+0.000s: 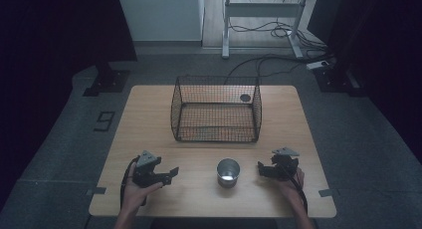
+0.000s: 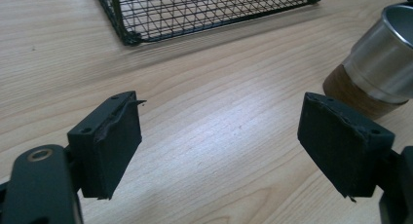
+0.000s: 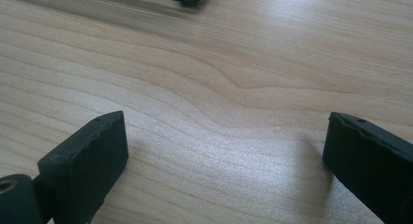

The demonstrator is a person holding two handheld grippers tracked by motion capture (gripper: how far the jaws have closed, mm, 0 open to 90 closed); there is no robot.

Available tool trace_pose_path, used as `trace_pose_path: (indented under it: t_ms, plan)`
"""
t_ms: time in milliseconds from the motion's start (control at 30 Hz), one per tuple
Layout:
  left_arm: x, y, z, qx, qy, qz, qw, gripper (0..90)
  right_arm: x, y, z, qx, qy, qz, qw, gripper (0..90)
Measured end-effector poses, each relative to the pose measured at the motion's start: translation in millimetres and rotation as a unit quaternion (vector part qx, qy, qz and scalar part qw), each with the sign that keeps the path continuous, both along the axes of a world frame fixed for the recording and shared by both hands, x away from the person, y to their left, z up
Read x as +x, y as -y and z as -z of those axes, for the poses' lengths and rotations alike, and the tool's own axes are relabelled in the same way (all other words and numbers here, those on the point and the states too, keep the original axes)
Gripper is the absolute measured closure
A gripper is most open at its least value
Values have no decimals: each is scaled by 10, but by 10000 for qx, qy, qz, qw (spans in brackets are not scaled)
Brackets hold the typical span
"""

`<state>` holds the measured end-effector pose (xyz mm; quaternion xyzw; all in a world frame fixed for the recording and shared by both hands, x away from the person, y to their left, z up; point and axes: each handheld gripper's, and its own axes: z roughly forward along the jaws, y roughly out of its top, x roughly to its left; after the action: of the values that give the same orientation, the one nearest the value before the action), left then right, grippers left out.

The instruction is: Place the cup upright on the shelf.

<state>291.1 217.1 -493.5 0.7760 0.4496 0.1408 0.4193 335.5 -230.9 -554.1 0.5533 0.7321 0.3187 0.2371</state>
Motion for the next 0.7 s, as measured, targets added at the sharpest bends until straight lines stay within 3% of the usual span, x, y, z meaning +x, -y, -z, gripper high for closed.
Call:
trace_pose_path:
  t_ms: [333, 500, 700]
  plan:
    - [-25, -29, -53, -86, 71, -24, 9999, 162, -87, 37, -115, 239, 210, -41, 9995, 77]
    - [-13, -46, -43, -76, 77, -83, 9999, 162, -157, 42, -227, 423, 388, -215, 9981, 130]
    - [-21, -59, -60, -91, 102, -112, 9998, 163, -216, -1, -315, 520, 538, -311, 9967, 132]
